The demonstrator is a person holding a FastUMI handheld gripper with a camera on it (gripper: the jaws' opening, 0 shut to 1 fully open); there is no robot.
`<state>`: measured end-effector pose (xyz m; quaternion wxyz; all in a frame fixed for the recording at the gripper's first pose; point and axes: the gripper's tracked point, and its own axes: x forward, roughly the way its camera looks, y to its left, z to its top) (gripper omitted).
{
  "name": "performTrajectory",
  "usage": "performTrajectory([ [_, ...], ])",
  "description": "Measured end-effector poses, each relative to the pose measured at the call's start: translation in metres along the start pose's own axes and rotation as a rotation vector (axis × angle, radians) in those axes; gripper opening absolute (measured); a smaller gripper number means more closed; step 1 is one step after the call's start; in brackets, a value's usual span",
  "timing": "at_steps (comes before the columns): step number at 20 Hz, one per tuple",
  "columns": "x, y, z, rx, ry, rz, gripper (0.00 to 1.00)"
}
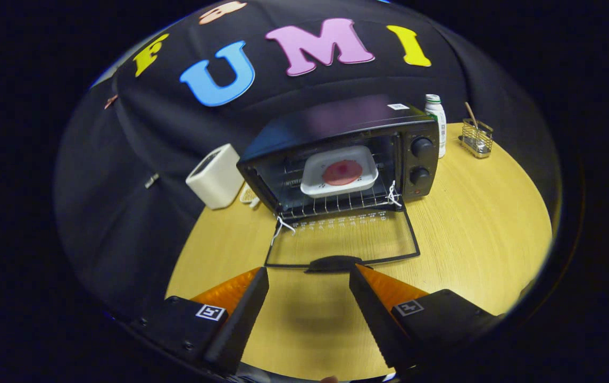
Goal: Open the toaster oven, put the food inside, and close the toaster oven door.
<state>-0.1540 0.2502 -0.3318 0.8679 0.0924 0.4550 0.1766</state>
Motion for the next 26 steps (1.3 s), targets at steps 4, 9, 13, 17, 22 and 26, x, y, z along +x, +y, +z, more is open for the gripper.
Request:
performTrajectory([
  [4, 0.028, -0.010, -0.045, -0.091, 0.087, -0.065, 0.99],
  [9, 0.055, -0.022, -0.063, -0.098, 0.136, -0.137, 0.99],
  [13, 0.074, -0.028, -0.065, -0.076, 0.154, -0.185, 0.99],
  [17, 0.089, -0.034, -0.064, -0.063, 0.162, -0.225, 0.99],
  [22, 0.102, -0.043, -0.055, -0.084, 0.139, -0.279, 0.98],
  [26, 0.103, -0.042, -0.053, -0.051, 0.141, -0.314, 0.98],
])
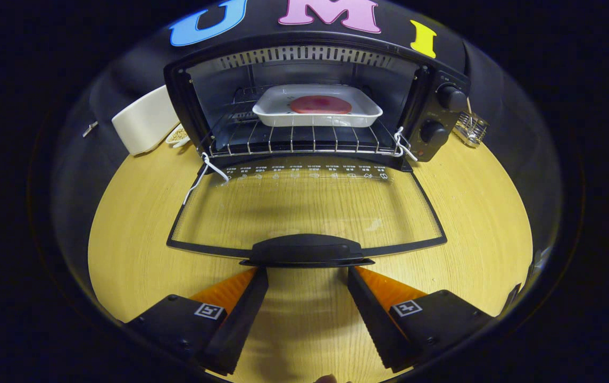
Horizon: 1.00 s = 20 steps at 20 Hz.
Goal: Open the toaster oven, put the food inside, and close the toaster oven door.
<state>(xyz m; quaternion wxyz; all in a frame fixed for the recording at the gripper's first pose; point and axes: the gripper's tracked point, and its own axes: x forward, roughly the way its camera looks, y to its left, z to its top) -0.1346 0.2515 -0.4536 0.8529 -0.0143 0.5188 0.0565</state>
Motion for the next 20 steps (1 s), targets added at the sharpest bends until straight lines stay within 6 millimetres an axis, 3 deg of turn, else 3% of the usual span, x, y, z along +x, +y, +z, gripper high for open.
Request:
performTrajectory([
  [10, -0.049, 0.002, 0.027, -0.012, -0.174, 0.019, 0.98],
  [15, -0.080, -0.001, 0.061, -0.073, -0.310, 0.021, 0.99],
  [20, -0.093, 0.004, 0.099, -0.089, -0.371, 0.032, 0.98],
])
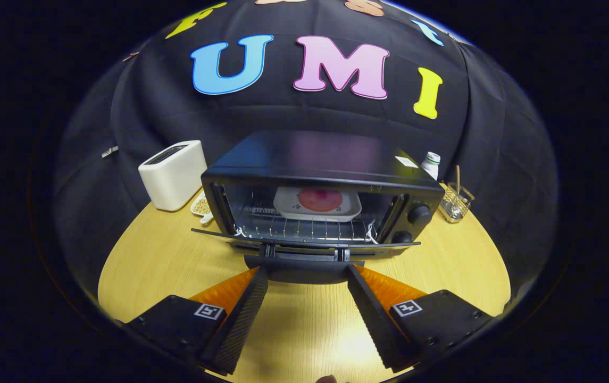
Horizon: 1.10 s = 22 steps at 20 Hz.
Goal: Open the toaster oven, put the food inside, and close the toaster oven door.
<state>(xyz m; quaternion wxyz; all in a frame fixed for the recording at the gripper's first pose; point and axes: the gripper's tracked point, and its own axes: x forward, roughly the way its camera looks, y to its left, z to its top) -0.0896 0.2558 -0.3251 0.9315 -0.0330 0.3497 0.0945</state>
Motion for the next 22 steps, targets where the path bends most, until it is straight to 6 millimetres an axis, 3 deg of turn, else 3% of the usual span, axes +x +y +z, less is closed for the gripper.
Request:
performTrajectory([
  [8, -0.006, 0.000, 0.061, -0.039, -0.112, 0.025, 0.98],
  [12, -0.030, -0.009, 0.077, 0.006, -0.155, 0.050, 0.98],
  [16, -0.062, -0.030, 0.103, 0.015, -0.240, 0.057, 0.98],
  [22, -0.112, -0.066, 0.169, 0.033, -0.379, 0.056, 0.97],
])
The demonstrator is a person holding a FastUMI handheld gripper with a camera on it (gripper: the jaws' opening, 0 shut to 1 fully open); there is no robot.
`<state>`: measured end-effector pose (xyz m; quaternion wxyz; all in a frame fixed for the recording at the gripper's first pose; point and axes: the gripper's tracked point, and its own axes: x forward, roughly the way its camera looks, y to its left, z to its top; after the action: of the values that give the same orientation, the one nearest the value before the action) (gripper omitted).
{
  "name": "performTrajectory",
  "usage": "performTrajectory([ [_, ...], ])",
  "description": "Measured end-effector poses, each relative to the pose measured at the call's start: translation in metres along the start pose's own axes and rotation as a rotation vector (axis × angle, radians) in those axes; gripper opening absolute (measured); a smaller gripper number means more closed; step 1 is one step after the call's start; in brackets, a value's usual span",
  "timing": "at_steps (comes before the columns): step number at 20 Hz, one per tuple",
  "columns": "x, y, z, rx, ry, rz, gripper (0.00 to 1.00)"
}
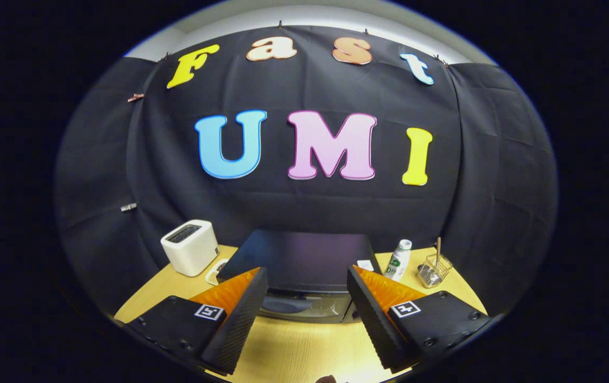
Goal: Open the toaster oven, put the food inside, and close the toaster oven door.
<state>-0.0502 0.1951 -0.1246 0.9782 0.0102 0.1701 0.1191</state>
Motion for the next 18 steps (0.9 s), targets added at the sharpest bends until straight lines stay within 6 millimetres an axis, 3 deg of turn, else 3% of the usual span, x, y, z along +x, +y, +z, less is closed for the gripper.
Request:
performTrajectory([
  [5, -0.022, -0.031, 0.076, -0.006, -0.139, -0.009, 0.97],
  [8, -0.033, -0.049, 0.106, -0.019, -0.196, -0.012, 0.97],
  [15, -0.045, -0.104, 0.129, -0.021, -0.220, -0.094, 0.97],
  [18, -0.051, -0.118, 0.139, -0.009, -0.246, -0.104, 0.97],
])
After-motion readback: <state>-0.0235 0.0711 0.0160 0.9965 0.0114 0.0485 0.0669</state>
